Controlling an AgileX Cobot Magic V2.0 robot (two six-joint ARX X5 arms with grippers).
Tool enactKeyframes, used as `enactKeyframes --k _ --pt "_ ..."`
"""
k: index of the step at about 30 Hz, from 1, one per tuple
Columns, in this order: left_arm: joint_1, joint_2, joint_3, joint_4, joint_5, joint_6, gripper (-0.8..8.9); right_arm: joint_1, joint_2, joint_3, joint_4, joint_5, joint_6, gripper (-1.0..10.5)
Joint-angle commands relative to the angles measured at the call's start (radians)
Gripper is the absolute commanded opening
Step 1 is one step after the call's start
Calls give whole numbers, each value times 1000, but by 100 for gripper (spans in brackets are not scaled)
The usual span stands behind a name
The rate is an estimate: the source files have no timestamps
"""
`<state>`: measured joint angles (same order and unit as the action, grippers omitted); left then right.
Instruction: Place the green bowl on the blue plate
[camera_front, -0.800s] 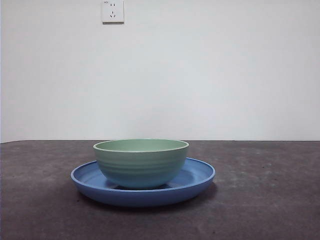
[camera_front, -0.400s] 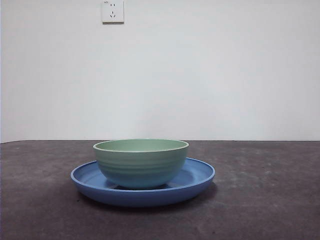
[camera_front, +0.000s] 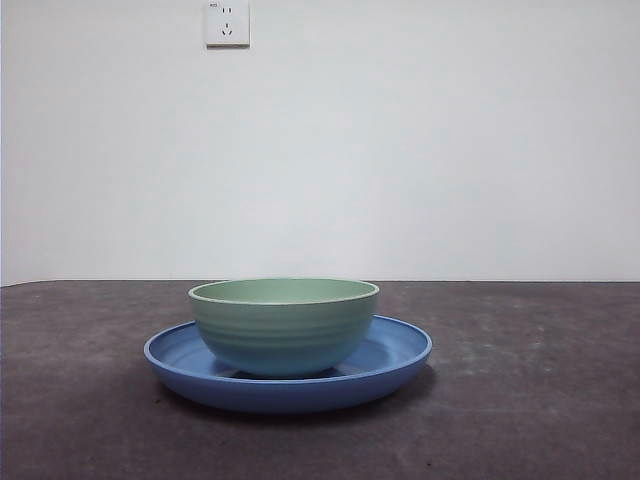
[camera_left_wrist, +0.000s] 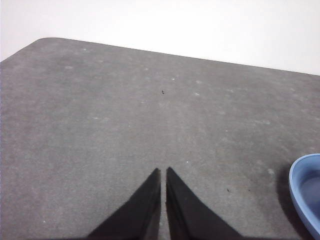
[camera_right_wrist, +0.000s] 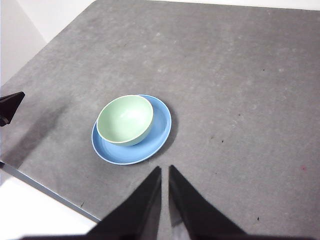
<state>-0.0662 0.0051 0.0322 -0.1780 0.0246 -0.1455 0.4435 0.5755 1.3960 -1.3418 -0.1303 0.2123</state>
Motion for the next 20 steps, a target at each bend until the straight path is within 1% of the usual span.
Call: enactKeyframes --k 1,9,11,13,14,16,18,20 --pt "-1 -2 -21 15 -3 -2 19 6 4 10 -70 0 -10 20" --pt "-1 -2 -21 15 -3 -2 19 -2 2 10 -69 1 -10 20" --pt "-1 -2 -21 15 -3 -2 19 -31 -5 0 -66 0 -10 20" --pt "-1 -2 -21 15 -3 -2 19 -92 -25 -34 -53 0 -10 20" --pt "-1 -2 -21 15 -3 -2 19 -132 -41 -66 -30 2 -22 20" --pt "-1 -2 -21 15 -3 -2 19 -204 -76 -146 45 36 -98 20" --pt "-1 -2 -21 15 -3 -2 19 -278 -117 -269 165 77 -159 20" --pt "-1 -2 -21 15 -3 -2 19 -333 -160 -404 318 85 -207 20"
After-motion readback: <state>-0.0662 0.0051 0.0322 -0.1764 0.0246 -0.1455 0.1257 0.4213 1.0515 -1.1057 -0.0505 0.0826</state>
